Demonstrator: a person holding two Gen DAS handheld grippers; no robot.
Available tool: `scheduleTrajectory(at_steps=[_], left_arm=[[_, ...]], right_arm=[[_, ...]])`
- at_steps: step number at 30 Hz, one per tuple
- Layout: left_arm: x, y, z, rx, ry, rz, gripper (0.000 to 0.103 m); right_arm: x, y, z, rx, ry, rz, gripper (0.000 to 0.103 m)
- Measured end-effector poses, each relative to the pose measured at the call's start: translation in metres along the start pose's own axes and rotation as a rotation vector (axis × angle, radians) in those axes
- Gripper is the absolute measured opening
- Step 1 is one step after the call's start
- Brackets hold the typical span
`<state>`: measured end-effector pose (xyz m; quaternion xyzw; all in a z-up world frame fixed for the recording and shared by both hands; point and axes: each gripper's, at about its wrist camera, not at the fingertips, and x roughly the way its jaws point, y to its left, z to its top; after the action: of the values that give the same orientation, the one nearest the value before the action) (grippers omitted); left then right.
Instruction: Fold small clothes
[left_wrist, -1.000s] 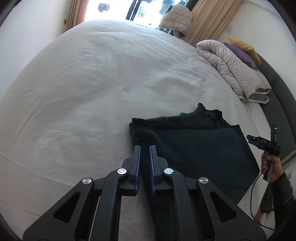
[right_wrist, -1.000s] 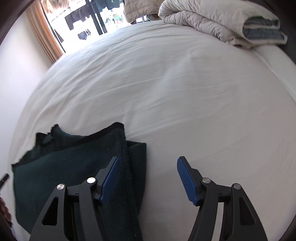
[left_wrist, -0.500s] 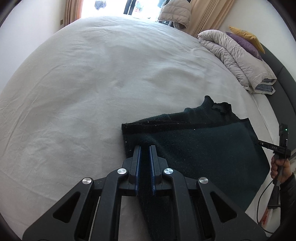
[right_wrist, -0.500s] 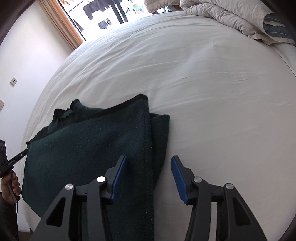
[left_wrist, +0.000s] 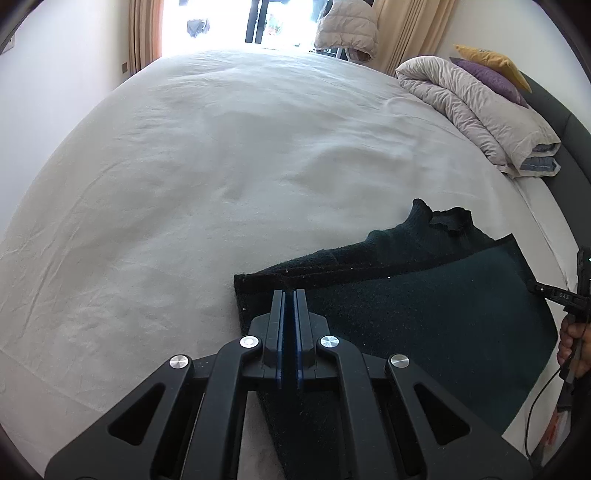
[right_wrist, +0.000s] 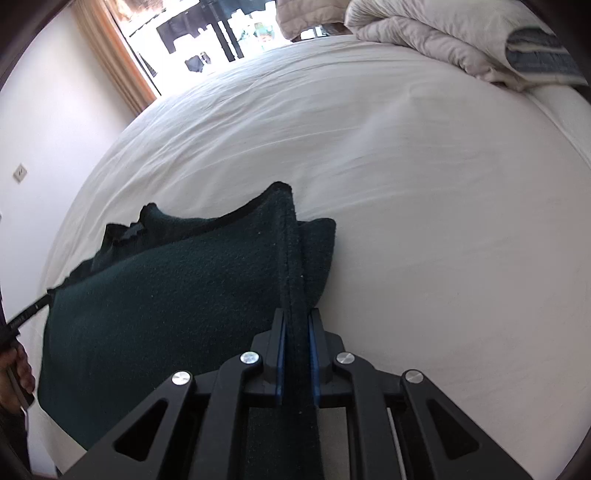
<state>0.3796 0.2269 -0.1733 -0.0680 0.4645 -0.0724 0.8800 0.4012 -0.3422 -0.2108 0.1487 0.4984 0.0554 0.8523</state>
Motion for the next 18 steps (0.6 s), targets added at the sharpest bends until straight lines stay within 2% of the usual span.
scheduleTrajectory(at_steps=[4,8,13,18], left_arm=[[0.001,0.001,-0.002,0.000,-0.011,0.009,0.003],[-0.002,0.002,-0.004,-0.019,-0.033,0.002,0.003],[-0.011,-0.003,-0.006,0.008,-0.057,0.011,0.004],[-0.013,-0.006,-0.012,0.038,-0.055,0.022,0.004]], right_arm=[[-0.007,0.002,-0.003,-0.029,-0.024,0.012,0.019],[-0.022,0.004,0.013,-0.055,-0.089,0.000,0.022],[-0.004,0.010,0.043,-0.077,-0.085,0.005,0.022],[0.027,0.023,0.057,-0.128,-0.029,-0.051,0.023]])
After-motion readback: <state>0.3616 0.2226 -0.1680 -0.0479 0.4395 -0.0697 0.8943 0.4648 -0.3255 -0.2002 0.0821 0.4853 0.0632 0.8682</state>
